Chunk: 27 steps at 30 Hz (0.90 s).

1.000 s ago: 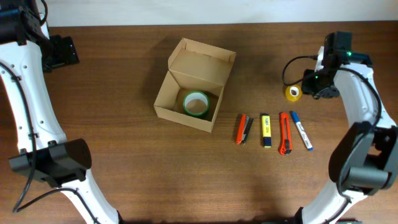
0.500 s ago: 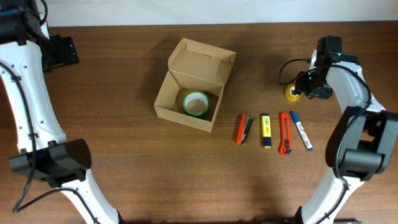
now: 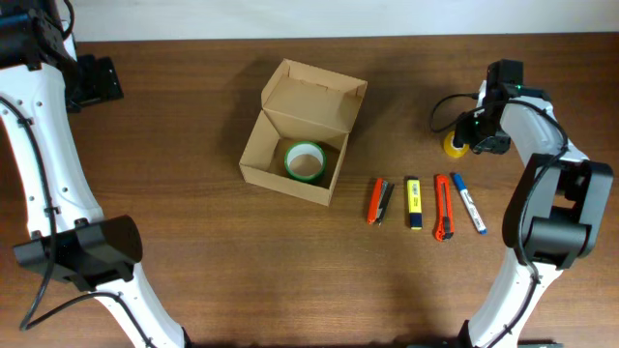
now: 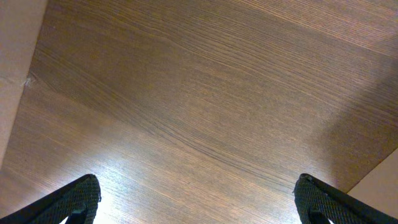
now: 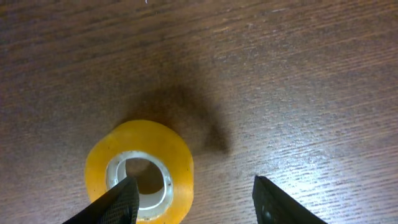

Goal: Pack container
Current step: 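Lower the right gripper onto the yellow tape roll and grasp it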

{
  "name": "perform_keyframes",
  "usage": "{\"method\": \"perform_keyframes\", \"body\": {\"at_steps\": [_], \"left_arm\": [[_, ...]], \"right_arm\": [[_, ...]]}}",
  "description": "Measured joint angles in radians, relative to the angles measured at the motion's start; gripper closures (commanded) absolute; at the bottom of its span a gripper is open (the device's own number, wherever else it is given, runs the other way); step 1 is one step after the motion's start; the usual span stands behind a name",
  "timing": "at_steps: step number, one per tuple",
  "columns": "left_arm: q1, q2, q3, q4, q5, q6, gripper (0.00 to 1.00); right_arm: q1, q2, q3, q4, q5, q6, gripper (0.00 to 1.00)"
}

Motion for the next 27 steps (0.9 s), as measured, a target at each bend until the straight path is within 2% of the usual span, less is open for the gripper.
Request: {"method": "perform_keyframes", "body": {"at_steps": [5, 8, 10, 13, 16, 18, 27], "left_arm": [[0.000, 0.000, 0.000, 0.000, 0.000, 0.000, 0.01], [0.000, 0.000, 0.000, 0.000, 0.000, 0.000, 0.01], [0.000, 0.000, 0.000, 0.000, 0.000, 0.000, 0.01], [0.000, 0.000, 0.000, 0.000, 0.000, 0.000, 0.01], [0.000, 0.000, 0.000, 0.000, 0.000, 0.000, 0.01], [0.000, 0.000, 0.000, 0.000, 0.000, 0.000, 0.01], [0.000, 0.000, 0.000, 0.000, 0.000, 0.000, 0.01]], "right_arm": [[0.000, 0.018, 0.009, 0.008, 0.000, 0.001, 0.40], [0.000, 0.038, 0.010, 0.007, 0.000, 0.001, 0.44], [0.000, 0.048, 0.013, 0.004, -0.001, -0.001, 0.54], [0.000, 0.050, 0.015, 0.004, -0.003, 0.000, 0.81], [0.000, 0.050, 0.017, -0.004, -0.003, 0.000, 0.93], [0.000, 0.050, 0.022, -0.010, -0.004, 0.001, 0.96], [0.000, 0.050, 0.029, -0.046, -0.004, 0.003, 0.96]]}}
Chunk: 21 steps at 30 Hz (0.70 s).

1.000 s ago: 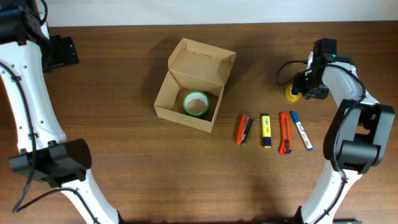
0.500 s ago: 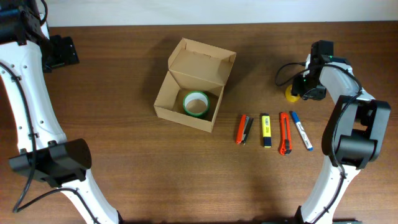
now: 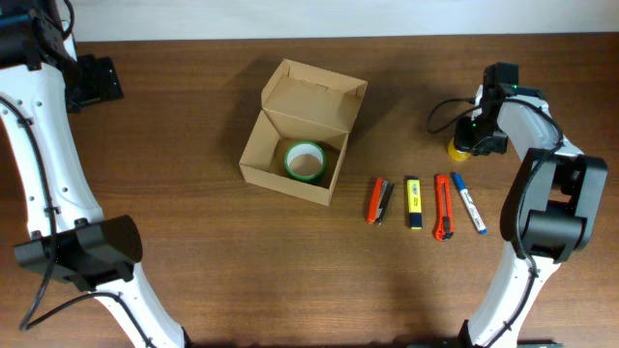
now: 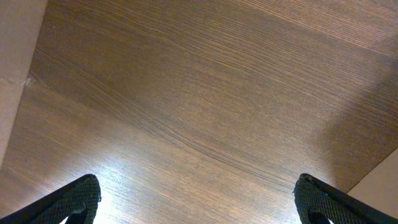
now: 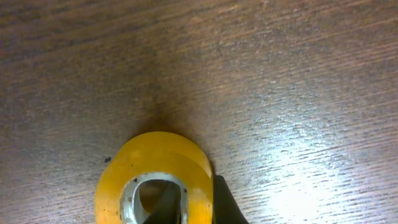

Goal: Pack container
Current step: 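Lower the right gripper onto the yellow tape roll and grasp it, then carry the yellow tape roll left over the cardboard box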

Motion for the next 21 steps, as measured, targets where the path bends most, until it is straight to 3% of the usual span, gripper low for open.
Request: {"method": "perform_keyframes", "body": {"at_steps": [15, 21], "left_arm": [[0.000, 0.000, 0.000, 0.000, 0.000, 0.000, 0.01], [0.000, 0.000, 0.000, 0.000, 0.000, 0.000, 0.01]], "right_arm": [[0.016, -0.012, 0.135, -0.110, -0.029, 0.000, 0.96], [0.075, -0.136, 0.190, -0.157, -0.048, 0.000, 0.96]]}}
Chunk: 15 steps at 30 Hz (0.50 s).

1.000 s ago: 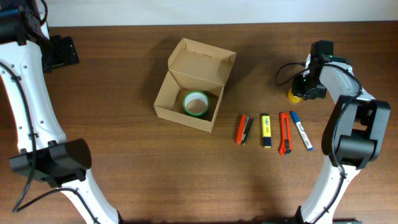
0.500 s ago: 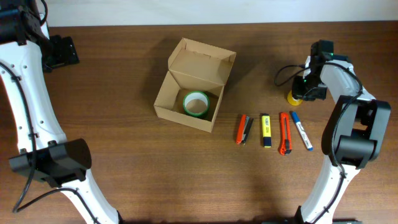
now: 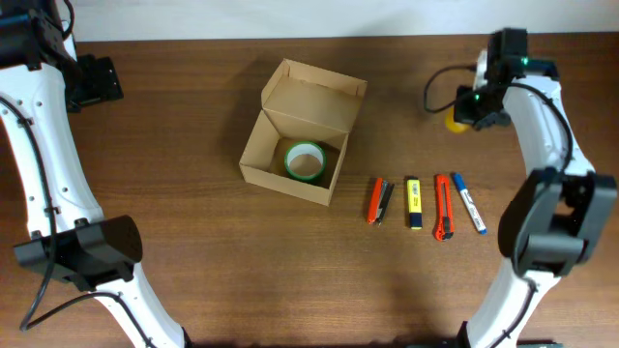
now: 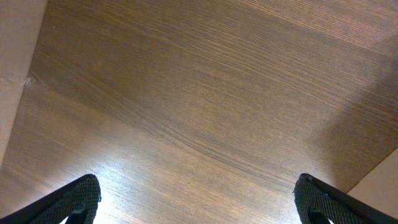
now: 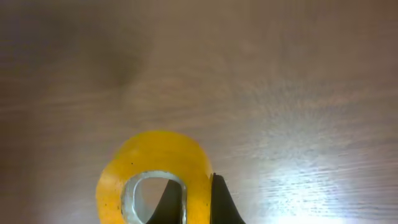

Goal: Pack container
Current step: 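Carry the yellow tape roll left over the cardboard box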

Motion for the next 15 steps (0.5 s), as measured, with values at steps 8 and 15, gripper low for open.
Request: {"method": "perform_keyframes", "body": {"at_steps": [8, 15], "left_arm": [[0.000, 0.000, 0.000, 0.000, 0.000, 0.000, 0.00], [0.000, 0.000, 0.000, 0.000, 0.000, 0.000, 0.01]], "right_arm": [[0.185, -0.181, 0.196, -0.126, -0.019, -0.062, 0.96], [0.351, -0.196, 0.294, -0.164, -0.028, -0.167, 0.96]]}}
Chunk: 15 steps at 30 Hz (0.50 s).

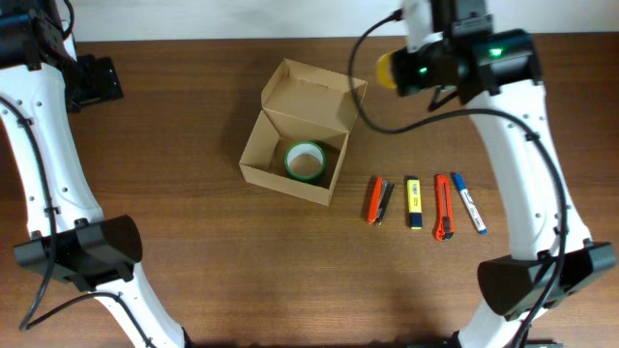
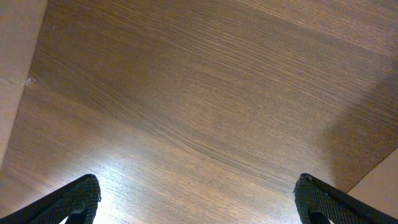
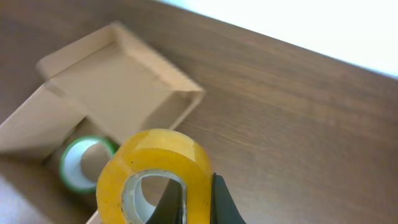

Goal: Pack container
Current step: 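Carry the yellow tape roll left over the cardboard box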

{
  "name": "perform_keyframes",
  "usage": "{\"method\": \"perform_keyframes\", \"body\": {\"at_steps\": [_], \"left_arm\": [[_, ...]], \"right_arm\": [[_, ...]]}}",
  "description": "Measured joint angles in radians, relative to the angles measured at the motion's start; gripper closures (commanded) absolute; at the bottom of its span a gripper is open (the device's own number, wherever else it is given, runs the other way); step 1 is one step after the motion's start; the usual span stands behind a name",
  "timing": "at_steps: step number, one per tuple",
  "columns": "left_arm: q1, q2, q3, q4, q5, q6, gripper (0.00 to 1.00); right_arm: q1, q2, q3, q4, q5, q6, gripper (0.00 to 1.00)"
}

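Observation:
The open cardboard box (image 1: 303, 130) stands mid-table with a green tape roll (image 1: 306, 160) inside. My right gripper (image 1: 395, 70) is shut on the yellow tape roll (image 1: 386, 69), held in the air just right of the box's raised lid. In the right wrist view the yellow tape roll (image 3: 152, 171) has one finger through its core and one outside, with the box (image 3: 118, 87) and green tape roll (image 3: 84, 163) below. My left gripper (image 2: 198, 199) is open over bare wood at the far left back corner.
A row of items lies right of the box: an orange cutter with a dark pen (image 1: 378, 200), a yellow marker (image 1: 413, 202), an orange knife (image 1: 442, 206) and a blue pen (image 1: 468, 201). The table's back edge runs just behind my right gripper.
My right gripper has carried the yellow tape roll left from the back right of the table to a spot beside the box lid. The left arm has not moved.
My right gripper stood open over the yellow roll lying on the table at the right. It then shut on the roll's wall, one finger in the core. The roll was raised off the wood, and now hangs near the box.

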Motion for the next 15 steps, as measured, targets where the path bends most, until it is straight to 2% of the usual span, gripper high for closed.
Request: {"method": "perform_keyframes", "body": {"at_steps": [8, 15], "left_arm": [[0.000, 0.000, 0.000, 0.000, 0.000, 0.002, 0.01], [0.000, 0.000, 0.000, 0.000, 0.000, 0.002, 0.01]], "right_arm": [[0.098, 0.031, 0.000, -0.005, -0.002, -0.059, 0.96], [0.177, 0.139, 0.000, -0.040, -0.002, -0.124, 0.97]]}}
